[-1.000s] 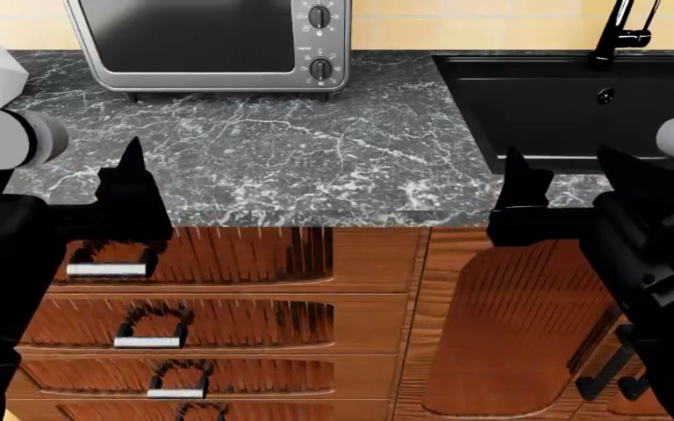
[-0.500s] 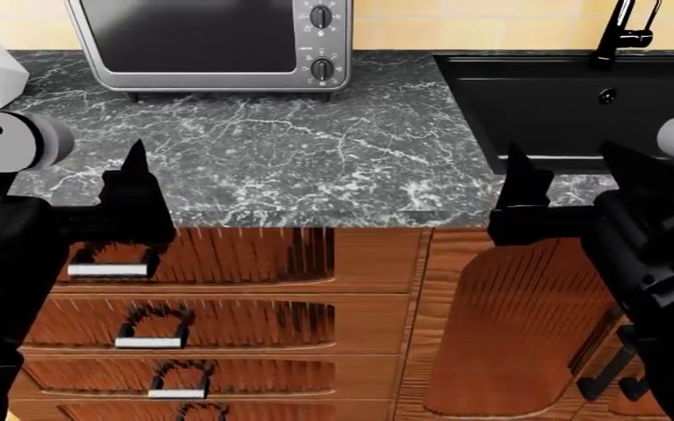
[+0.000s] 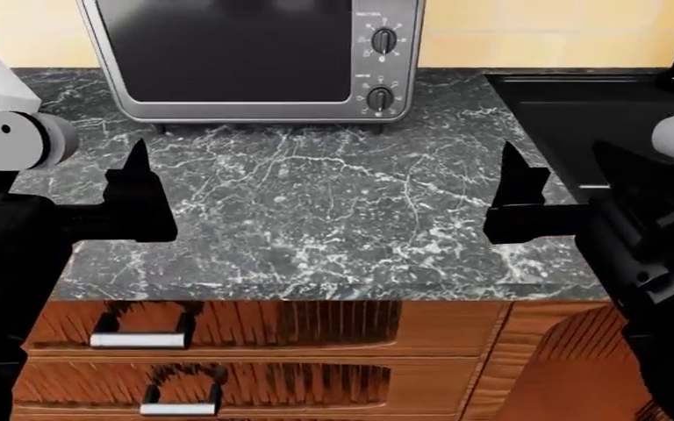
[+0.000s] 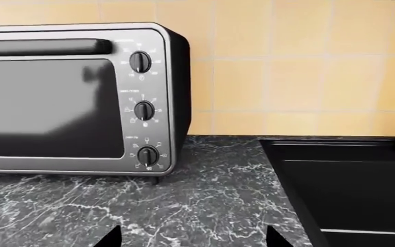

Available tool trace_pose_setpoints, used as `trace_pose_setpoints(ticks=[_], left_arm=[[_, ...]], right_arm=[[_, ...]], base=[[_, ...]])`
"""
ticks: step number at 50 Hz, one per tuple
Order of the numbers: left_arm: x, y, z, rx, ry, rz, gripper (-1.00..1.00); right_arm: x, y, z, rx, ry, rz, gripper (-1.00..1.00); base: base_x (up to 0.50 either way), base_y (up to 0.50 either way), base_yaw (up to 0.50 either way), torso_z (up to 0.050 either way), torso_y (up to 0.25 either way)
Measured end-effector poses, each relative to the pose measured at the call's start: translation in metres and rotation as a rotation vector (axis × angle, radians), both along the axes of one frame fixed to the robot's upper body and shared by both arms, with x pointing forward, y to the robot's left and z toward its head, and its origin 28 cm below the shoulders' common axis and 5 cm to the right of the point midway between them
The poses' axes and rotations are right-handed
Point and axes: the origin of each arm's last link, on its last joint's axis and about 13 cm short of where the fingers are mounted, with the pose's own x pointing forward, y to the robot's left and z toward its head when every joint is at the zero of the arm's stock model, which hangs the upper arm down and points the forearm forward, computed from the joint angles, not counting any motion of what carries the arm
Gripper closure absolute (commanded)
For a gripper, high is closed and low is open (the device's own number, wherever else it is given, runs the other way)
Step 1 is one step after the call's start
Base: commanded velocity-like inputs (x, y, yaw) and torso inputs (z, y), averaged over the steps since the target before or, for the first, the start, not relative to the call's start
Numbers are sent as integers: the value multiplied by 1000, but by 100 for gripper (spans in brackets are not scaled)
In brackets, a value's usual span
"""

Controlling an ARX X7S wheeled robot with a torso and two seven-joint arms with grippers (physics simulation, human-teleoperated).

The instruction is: Turn on the toaster oven by setting the timer.

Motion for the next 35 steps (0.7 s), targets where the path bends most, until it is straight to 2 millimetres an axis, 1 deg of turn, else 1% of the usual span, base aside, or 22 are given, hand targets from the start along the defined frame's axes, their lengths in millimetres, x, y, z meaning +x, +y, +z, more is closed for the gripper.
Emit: trace_pose_setpoints(ticks=[25,35], left_arm=[[-1,0,0,-4,-1,1,-100],[-1,0,0,-4,-2,1,-100]], right_arm=[[0,0,0,4,0,-2,-100],[-1,0,0,6,-2,-1,-100]], base=[[465,0,0,0,1],[0,0,0,0,1]])
